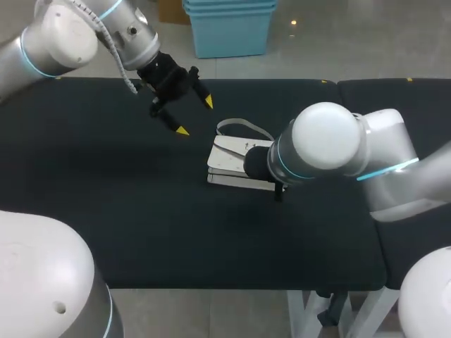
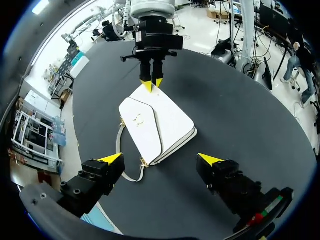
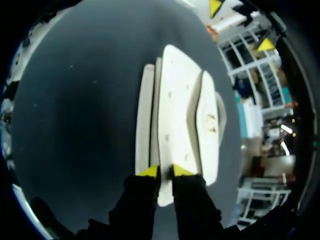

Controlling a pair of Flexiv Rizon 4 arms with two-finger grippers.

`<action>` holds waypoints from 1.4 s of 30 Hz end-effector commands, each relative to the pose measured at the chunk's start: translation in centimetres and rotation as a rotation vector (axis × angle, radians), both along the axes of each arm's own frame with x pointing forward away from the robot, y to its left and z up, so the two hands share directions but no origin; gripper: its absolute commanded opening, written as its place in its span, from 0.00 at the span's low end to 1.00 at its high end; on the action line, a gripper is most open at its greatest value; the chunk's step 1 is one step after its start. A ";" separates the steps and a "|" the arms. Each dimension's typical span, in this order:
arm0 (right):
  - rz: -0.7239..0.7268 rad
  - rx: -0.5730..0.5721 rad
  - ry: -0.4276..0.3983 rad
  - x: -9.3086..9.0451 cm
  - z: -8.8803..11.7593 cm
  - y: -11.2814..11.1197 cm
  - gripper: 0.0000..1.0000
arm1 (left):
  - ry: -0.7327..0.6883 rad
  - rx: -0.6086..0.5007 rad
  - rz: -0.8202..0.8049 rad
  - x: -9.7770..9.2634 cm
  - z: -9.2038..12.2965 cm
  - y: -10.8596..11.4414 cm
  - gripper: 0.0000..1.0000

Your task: Pick up the bag, open it, inspect its contents, close it, and place it on the opposite side

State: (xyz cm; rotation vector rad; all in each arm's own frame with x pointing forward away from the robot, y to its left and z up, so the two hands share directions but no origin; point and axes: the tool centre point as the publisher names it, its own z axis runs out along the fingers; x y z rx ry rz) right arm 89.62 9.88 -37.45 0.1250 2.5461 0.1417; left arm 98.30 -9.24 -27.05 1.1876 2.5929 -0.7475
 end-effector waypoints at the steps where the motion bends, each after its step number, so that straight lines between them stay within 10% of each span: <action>1: -0.003 0.003 -0.015 0.0 -0.5 0.0 0.00 | -0.061 -0.048 0.026 -0.4 -0.8 -0.7 1.00; 31: -0.018 -0.004 -0.024 0.0 -0.7 0.3 0.00 | -0.244 -0.232 -0.137 -2.8 -4.5 -4.2 0.99; 42: -0.018 -0.004 -0.024 0.0 -0.7 0.3 0.00 | -0.252 -0.274 -0.161 -2.6 -6.0 -6.1 0.63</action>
